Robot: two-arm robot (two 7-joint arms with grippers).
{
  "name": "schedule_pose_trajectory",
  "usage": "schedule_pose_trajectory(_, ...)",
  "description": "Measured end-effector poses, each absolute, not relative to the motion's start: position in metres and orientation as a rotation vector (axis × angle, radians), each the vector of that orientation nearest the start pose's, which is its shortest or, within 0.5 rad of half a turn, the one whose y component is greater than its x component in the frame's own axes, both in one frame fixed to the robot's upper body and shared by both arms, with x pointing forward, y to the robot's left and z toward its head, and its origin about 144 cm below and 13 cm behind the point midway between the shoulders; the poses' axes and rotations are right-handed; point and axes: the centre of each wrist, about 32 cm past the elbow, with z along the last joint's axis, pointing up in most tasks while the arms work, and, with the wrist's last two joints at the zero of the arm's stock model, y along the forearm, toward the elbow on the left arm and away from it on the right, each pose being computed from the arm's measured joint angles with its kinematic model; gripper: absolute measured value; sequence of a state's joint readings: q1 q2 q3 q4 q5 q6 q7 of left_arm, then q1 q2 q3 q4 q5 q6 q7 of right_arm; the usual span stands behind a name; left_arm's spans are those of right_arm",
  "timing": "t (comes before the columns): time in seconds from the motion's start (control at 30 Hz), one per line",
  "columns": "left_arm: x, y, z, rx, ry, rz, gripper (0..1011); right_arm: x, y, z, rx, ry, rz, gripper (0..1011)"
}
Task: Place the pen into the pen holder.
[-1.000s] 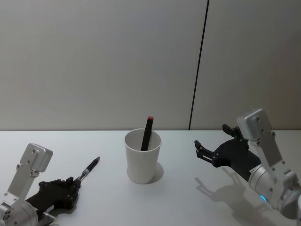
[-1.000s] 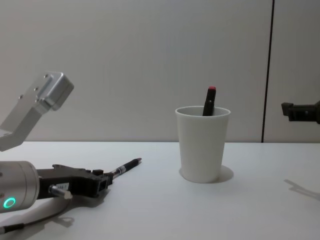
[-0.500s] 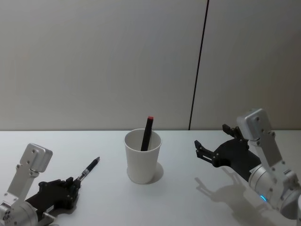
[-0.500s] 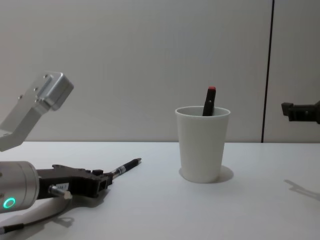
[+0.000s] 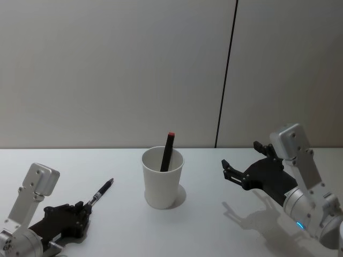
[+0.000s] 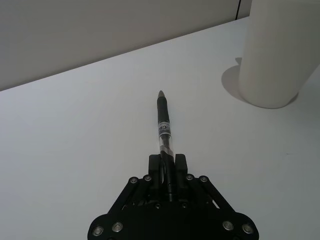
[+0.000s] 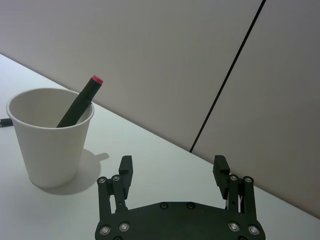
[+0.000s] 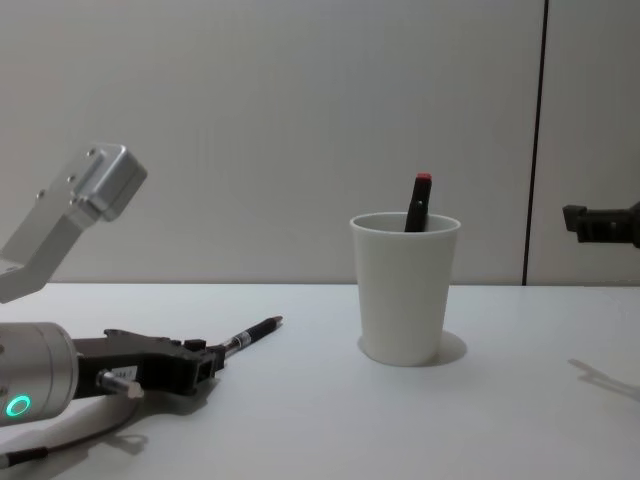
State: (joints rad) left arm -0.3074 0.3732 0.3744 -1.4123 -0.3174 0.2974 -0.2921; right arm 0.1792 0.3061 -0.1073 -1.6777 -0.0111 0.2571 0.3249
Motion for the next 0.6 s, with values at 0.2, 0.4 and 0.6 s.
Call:
schedule_pose_trajectory(0.2, 0.5287, 0.2451, 1.1784, 0.306, 0.114, 1.008, 199, 0.4989, -0.2744, 1.2378, -0.276, -0.215, -1.182, 1001)
schedule_pose_trajectory(0.4, 0.5287, 0.2451, 1.1785, 0.306, 0.114, 1.008, 199, 0.4989, -0.2744, 1.2378, -0.276, -0.215, -1.182, 1001)
schedule_pose_trajectory(0.6, 0.5287, 0.245, 1.1786, 0.306, 0.113, 1.008, 199, 0.4989, -0.2744, 1.2378, -0.276, -0.215, -1.182, 1001)
